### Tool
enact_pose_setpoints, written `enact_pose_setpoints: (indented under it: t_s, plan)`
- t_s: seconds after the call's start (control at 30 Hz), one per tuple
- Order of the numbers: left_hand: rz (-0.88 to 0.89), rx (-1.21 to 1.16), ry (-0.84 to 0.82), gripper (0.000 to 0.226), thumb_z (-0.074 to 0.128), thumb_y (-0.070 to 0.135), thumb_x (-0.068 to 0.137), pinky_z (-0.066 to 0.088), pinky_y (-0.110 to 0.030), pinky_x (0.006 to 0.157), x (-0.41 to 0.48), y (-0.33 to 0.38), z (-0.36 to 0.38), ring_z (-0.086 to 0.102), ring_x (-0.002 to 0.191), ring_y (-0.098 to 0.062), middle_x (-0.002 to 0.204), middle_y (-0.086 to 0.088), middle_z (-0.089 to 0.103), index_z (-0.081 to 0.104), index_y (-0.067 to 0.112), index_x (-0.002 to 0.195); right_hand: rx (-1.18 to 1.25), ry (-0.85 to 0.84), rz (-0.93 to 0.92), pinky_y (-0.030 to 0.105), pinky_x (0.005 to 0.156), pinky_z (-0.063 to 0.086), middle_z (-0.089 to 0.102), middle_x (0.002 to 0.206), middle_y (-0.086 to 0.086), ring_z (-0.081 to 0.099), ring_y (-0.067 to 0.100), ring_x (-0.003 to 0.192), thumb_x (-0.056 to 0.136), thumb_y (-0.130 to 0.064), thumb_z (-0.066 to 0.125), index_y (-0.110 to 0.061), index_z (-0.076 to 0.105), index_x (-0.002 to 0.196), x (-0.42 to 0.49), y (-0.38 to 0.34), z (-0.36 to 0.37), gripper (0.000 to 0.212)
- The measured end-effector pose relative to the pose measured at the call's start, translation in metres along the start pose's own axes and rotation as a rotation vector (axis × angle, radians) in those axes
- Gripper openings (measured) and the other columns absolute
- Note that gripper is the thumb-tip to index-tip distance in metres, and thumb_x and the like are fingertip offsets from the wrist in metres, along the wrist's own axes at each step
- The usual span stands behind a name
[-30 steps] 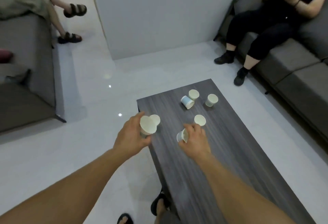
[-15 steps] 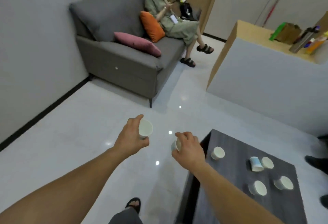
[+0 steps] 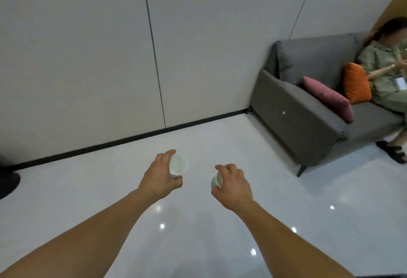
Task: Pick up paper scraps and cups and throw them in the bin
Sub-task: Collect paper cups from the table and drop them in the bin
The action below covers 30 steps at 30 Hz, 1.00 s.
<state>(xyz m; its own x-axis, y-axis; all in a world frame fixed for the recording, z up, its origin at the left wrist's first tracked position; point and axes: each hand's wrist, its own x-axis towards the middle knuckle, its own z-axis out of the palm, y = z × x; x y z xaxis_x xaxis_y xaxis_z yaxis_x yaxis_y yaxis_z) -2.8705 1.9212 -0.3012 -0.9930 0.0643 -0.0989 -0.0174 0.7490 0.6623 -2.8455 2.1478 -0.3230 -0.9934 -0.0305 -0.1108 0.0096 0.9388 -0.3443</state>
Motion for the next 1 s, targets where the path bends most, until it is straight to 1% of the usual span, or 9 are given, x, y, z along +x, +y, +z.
enact_pose_setpoints:
  t_s: [0.23,0.37,0.5,0.6,0.7,0.9,1.0]
  plan:
    - [-0.200,-0.024,0.223,0.082,0.074,0.031,0.074,0.044,-0.030,0.092,-0.041,-0.143,-0.126,0.046,0.119,-0.018,0.139,0.005,0.037,0.030,0.030,0.143,-0.080,-0.074,-0.291,0.031,0.089,0.046,0.038,0.138,-0.002,0.040,0.022,0.119,0.084,-0.036,0.056,-0.030,0.034,0.144,0.057,-0.177,0.045,0.064]
    - [-0.337,-0.003,0.350,0.082,0.074,0.031,0.074,0.046,-0.032,0.093,-0.074,-0.234,-0.211,0.046,0.118,-0.019,0.139,0.004,0.037,0.030,0.030,0.143,-0.090,-0.117,-0.439,0.032,0.092,0.046,0.038,0.139,-0.001,0.039,0.022,0.121,0.085,-0.035,0.055,-0.029,0.034,0.145,0.077,-0.298,0.086,0.064]
    - [-0.457,0.019,0.445,0.083,0.076,0.030,0.074,0.045,-0.033,0.095,-0.110,-0.307,-0.280,0.046,0.119,-0.020,0.139,0.002,0.038,0.031,0.028,0.143,-0.075,-0.164,-0.559,0.032,0.094,0.045,0.037,0.139,-0.002,0.039,0.021,0.122,0.085,-0.034,0.055,-0.029,0.035,0.145,0.083,-0.404,0.123,0.064]
    - [-0.524,0.011,0.518,0.083,0.076,0.030,0.073,0.045,-0.033,0.095,-0.120,-0.348,-0.316,0.047,0.118,-0.020,0.139,0.002,0.039,0.031,0.028,0.143,-0.085,-0.199,-0.639,0.031,0.093,0.045,0.036,0.139,-0.003,0.038,0.022,0.123,0.084,-0.035,0.055,-0.030,0.034,0.145,0.093,-0.465,0.143,0.064]
    - [-0.551,-0.005,0.580,0.084,0.076,0.029,0.073,0.045,-0.031,0.094,-0.113,-0.377,-0.337,0.047,0.118,-0.020,0.139,0.002,0.039,0.031,0.027,0.144,-0.108,-0.228,-0.708,0.031,0.092,0.045,0.036,0.138,-0.003,0.038,0.022,0.123,0.084,-0.036,0.055,-0.030,0.034,0.144,0.112,-0.510,0.158,0.064]
    - [-0.601,-0.020,0.677,0.084,0.075,0.030,0.072,0.045,-0.029,0.092,-0.078,-0.434,-0.383,0.048,0.116,-0.018,0.136,0.003,0.040,0.032,0.027,0.143,-0.168,-0.253,-0.843,0.031,0.096,0.044,0.038,0.140,-0.001,0.039,0.024,0.124,0.085,-0.035,0.056,-0.028,0.034,0.145,0.177,-0.608,0.191,0.064]
    - [-0.669,-0.023,0.741,0.083,0.076,0.031,0.071,0.046,-0.032,0.093,-0.064,-0.464,-0.418,0.048,0.116,-0.020,0.137,0.003,0.040,0.033,0.028,0.142,-0.173,-0.264,-0.943,0.033,0.099,0.043,0.039,0.140,0.000,0.039,0.024,0.125,0.086,-0.034,0.056,-0.027,0.034,0.146,0.208,-0.670,0.208,0.064]
